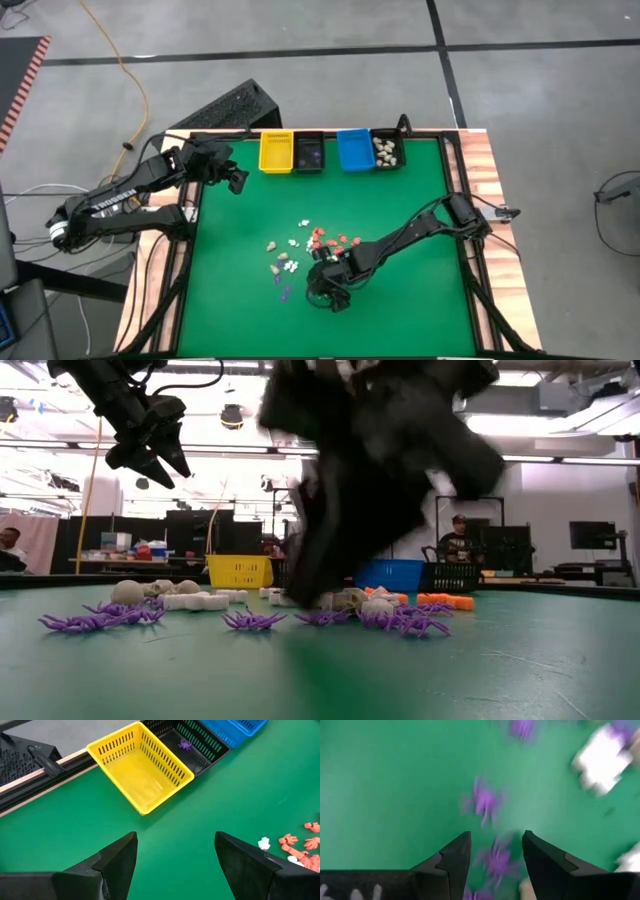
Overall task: Sort Halloween decoration
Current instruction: Put the purple spider toy into the left black basket
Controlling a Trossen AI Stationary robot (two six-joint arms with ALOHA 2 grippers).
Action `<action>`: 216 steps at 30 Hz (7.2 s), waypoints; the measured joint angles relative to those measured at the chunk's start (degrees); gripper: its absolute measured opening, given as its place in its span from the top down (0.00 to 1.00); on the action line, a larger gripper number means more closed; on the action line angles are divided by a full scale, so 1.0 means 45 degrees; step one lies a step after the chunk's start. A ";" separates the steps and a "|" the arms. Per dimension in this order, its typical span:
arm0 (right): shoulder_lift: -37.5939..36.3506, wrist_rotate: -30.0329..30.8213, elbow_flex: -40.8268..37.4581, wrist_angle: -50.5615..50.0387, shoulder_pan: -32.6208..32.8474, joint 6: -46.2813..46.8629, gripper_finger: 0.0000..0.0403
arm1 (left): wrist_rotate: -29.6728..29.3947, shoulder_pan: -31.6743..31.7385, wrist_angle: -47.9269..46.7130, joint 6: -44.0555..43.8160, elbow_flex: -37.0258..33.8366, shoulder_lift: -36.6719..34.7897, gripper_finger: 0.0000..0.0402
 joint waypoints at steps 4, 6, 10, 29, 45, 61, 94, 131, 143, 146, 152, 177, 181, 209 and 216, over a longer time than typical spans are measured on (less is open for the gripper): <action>0.0400 0.0315 0.0149 0.0088 0.0060 0.0254 0.50 | -0.0015 0.0005 0.0017 0.0092 0.0000 0.0000 0.36; 0.0540 0.0347 0.0161 -0.0093 0.0051 0.0541 0.50 | -0.0122 0.0005 0.0021 0.0092 0.0000 0.0000 0.36; 0.0602 0.0335 0.0177 -0.0389 0.0038 0.1312 0.51 | -0.0347 0.0009 0.0035 0.0083 0.0000 0.0000 0.36; 0.0622 0.0262 0.0137 -0.0260 0.0155 0.2239 0.90 | -0.0339 0.0005 0.0035 -0.0081 0.0000 0.0000 0.36; 0.0715 0.1121 0.1964 -0.2195 -0.0513 0.0188 0.96 | -0.0334 0.0008 0.0025 -0.0356 0.0000 0.0000 0.36; 0.0670 -0.1970 0.4038 -0.7647 -0.1576 -0.1126 0.90 | -0.0334 0.0009 0.0025 -0.0427 0.0004 0.0000 0.36; 0.0646 -0.2424 0.2260 -0.4874 0.0961 0.2506 0.54 | -0.0339 0.0005 0.0021 -0.1103 0.0002 -0.0002 0.36; -0.5638 0.6893 -0.7288 0.1707 0.2133 1.1052 0.61 | 0.0362 0.0005 0.0030 0.0166 0.0005 -0.0005 0.36; -0.4211 0.4020 -0.6913 0.2147 0.0631 0.9942 0.35 | 0.0078 0.0005 0.0030 0.0180 0.0005 -0.0005 0.36; -0.4245 0.3891 -0.6910 0.2279 0.0619 0.9506 0.34 | -0.0010 0.0005 0.0035 0.0180 0.0004 -0.0005 0.36; -0.4231 0.3878 -0.6942 0.2268 0.0420 0.8638 0.34 | -0.0303 0.0005 0.0030 0.0167 0.0005 0.0000 0.36; -0.4245 0.3400 -0.7027 0.1872 0.0281 0.8456 0.61 | -0.0659 0.0005 0.0030 0.0170 0.0005 0.0000 0.36; -0.4245 0.3393 -0.7027 0.1871 0.0284 0.8547 0.70 | -0.0659 0.0005 0.0030 0.0165 0.0005 0.0000 0.36; -0.4231 0.3453 -0.6876 0.1988 0.0281 0.9337 0.96 | -0.0665 0.0005 0.0030 0.0175 0.0005 0.0000 0.36; -0.4250 0.3461 -0.6799 0.1952 0.0291 0.9891 0.96 | -0.0669 0.0005 0.0030 0.0189 0.0005 0.0000 0.36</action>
